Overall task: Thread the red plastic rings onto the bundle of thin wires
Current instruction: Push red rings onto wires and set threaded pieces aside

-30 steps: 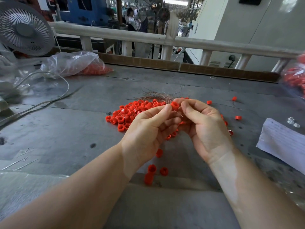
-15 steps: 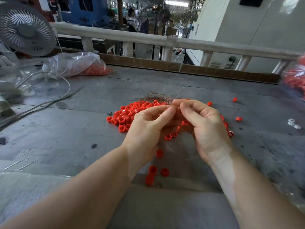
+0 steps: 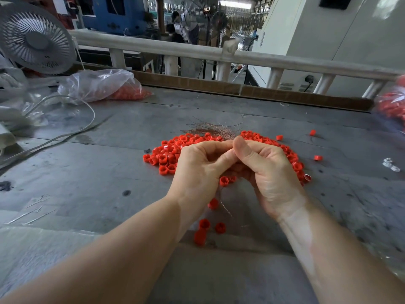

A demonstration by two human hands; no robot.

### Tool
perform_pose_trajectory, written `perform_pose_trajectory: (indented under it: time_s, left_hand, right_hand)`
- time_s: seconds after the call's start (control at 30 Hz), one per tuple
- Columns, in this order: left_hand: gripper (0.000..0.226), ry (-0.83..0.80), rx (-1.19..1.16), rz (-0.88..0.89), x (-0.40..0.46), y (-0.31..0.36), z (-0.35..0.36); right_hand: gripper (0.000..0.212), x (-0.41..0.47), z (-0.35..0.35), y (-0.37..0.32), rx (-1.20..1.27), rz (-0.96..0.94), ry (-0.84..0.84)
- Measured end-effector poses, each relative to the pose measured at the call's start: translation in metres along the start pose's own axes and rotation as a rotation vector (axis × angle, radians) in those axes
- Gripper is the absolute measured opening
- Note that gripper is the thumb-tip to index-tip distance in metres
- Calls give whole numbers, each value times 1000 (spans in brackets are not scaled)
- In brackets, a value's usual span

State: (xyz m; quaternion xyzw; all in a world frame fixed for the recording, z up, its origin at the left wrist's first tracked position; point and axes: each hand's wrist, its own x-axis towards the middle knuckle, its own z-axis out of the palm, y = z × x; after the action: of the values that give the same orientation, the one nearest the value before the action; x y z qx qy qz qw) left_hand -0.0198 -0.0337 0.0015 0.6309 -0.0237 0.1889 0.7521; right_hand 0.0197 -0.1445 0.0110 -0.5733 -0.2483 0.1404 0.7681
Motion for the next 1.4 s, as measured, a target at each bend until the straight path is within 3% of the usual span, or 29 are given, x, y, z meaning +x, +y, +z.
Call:
perform_pose_trajectory:
  time_s: [0.2,0.53,0.67,0.77,1.0,1.2,1.4]
  left_hand:
    - [9,29,74,31,-1,-1,0]
    - [8,28,76,35,-1,-3,1]
    - [27,-11,-165,-136,3,-1,1]
    - [22,-25,-342,-248,3,2,1]
    - [37,4,-375,-327,4,1,0]
    - [25,-24,-431,-329,5,-1,-1]
    - [19,8,-455,-331,5,2,3]
  right_hand:
    - [45,0,2,1,-9,-14,72]
    - [29,1,2,4,-4,-49,101]
    - [34,1,1,4,21,-18,40]
    - [30,3,-2,1,33,-15,75]
    - [32,1,-1,3,-372,-223,116]
    - [32,1,-1,3,-462,-261,170]
    - [25,3,-2,5,-774,-415,242]
